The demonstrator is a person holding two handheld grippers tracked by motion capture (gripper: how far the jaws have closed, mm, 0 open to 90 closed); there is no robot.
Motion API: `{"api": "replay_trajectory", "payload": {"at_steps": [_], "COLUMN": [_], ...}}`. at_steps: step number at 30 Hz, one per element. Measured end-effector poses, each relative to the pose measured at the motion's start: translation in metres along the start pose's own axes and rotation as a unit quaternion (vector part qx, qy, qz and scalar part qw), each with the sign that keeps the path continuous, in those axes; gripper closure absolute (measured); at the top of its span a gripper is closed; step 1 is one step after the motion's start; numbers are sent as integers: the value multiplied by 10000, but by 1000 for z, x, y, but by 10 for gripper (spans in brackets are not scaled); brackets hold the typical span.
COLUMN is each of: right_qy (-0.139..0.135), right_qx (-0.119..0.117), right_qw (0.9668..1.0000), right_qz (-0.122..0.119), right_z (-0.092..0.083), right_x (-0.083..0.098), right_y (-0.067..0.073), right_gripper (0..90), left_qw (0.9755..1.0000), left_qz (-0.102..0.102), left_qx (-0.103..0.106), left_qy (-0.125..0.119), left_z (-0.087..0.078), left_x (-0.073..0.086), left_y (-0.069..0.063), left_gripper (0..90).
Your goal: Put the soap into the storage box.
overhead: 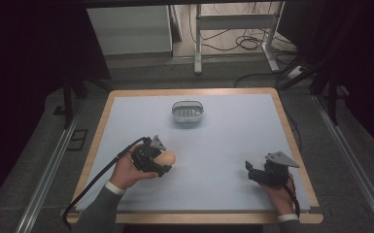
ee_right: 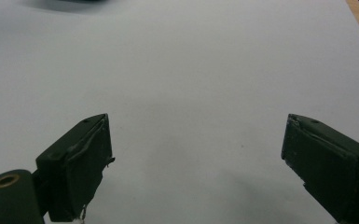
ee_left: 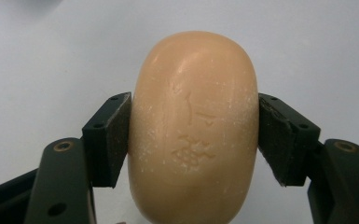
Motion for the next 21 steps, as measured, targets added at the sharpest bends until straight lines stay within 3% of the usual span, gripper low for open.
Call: {"api": "replay_trajectory", "payload": {"at_steps": [21], "right_qy": [-1], "right_qx": [18], "right_qw": [10000], "right_qz": [-14], "right_z": [0], "right_x": [0], "right_y": [0], "right_gripper": [84], "left_qw": [9999], "left_qz": [-1], "left_qx": [-142], "left_qy": [-96], "left_z": [-5], "left_x": [-18], "left_y": [18], "left_gripper": [320]}}
Point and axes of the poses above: each handheld gripper's, and its own axes: z roughly forward along the jaws, x roughly out of its underside, y roughly to its left, the point moved 7 cm from there along z, roughly forward along the jaws, and after that the axes turned 8 degrees about z, right-handed, at the moved point
